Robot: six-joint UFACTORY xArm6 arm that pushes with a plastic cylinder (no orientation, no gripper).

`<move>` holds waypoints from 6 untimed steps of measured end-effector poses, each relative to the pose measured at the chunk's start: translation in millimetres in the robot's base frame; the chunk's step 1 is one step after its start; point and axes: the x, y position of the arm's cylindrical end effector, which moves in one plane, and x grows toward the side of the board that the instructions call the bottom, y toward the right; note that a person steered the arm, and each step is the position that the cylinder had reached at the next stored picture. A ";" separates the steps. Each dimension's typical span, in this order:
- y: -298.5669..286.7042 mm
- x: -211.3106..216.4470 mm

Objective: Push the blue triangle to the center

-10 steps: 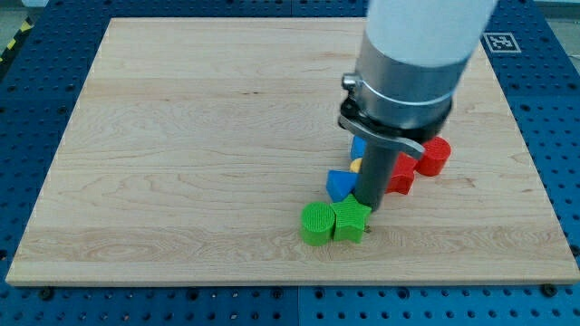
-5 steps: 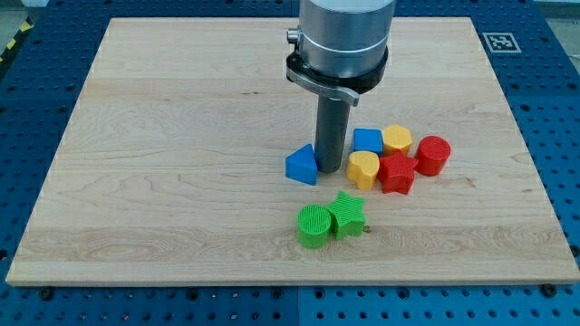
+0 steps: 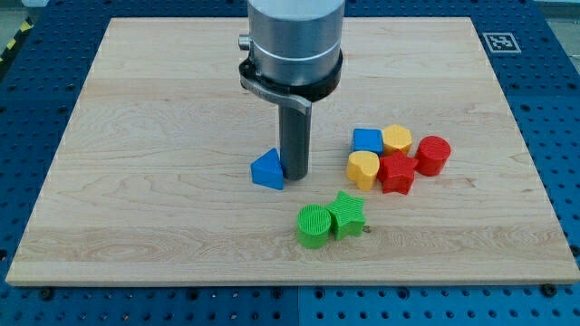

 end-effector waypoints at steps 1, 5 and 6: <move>-0.5 17.7; -49.5 8.0; -49.5 -15.1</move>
